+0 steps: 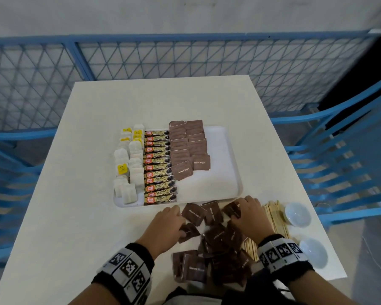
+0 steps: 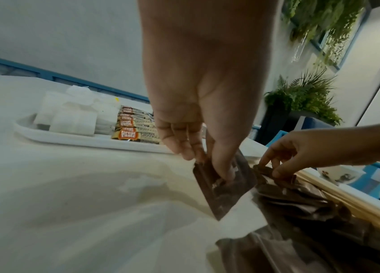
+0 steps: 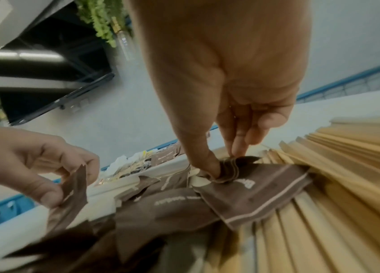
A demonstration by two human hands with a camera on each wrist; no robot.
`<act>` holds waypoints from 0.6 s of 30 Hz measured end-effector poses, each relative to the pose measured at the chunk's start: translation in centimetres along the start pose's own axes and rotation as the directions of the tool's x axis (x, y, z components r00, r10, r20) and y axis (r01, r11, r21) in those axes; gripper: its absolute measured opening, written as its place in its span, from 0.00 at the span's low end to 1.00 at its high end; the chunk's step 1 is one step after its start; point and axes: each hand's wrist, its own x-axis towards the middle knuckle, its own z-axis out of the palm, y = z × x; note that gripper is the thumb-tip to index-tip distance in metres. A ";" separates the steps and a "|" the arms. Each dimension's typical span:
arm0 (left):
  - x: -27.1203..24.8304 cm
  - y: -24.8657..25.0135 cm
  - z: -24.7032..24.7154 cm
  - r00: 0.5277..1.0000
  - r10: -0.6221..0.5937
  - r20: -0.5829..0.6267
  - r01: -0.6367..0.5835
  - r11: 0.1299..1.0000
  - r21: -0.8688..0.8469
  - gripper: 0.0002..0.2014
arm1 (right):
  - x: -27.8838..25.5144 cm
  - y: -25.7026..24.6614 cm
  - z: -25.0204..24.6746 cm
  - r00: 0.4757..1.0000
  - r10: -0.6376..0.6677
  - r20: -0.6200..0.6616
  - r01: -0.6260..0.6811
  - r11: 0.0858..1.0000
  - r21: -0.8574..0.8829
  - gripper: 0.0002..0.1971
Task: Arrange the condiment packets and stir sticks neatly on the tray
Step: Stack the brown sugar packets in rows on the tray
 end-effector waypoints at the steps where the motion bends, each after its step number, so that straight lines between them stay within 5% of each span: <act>1: 0.4 0.1 -0.1 0.999 0.035 -0.031 -0.034 0.999 0.020 0.15 | 0.0 0.0 0.0 1.000 0.007 0.001 -0.008 1.000 0.008 0.18; 9: 3.0 0.9 0.3 0.972 0.223 -0.074 -0.207 0.961 0.182 0.15 | -0.5 -0.2 -1.2 0.997 0.004 -0.077 0.003 0.996 0.090 0.11; 12: 3.0 0.8 0.6 0.958 0.277 -0.077 -0.257 0.944 0.209 0.15 | -0.9 -0.9 -2.1 0.994 -0.006 -0.111 0.033 0.968 0.247 0.10; 15: 2.9 0.8 1.0 0.964 0.257 -0.064 -0.247 0.959 0.142 0.15 | -0.9 -2.5 -2.1 0.998 -0.026 0.052 -0.001 0.884 0.468 0.12; 18: 2.6 0.5 1.4 0.976 0.208 -0.067 -0.204 0.977 0.058 0.17 | -0.3 -3.0 -0.4 0.980 -0.038 0.197 -0.059 0.884 0.464 0.13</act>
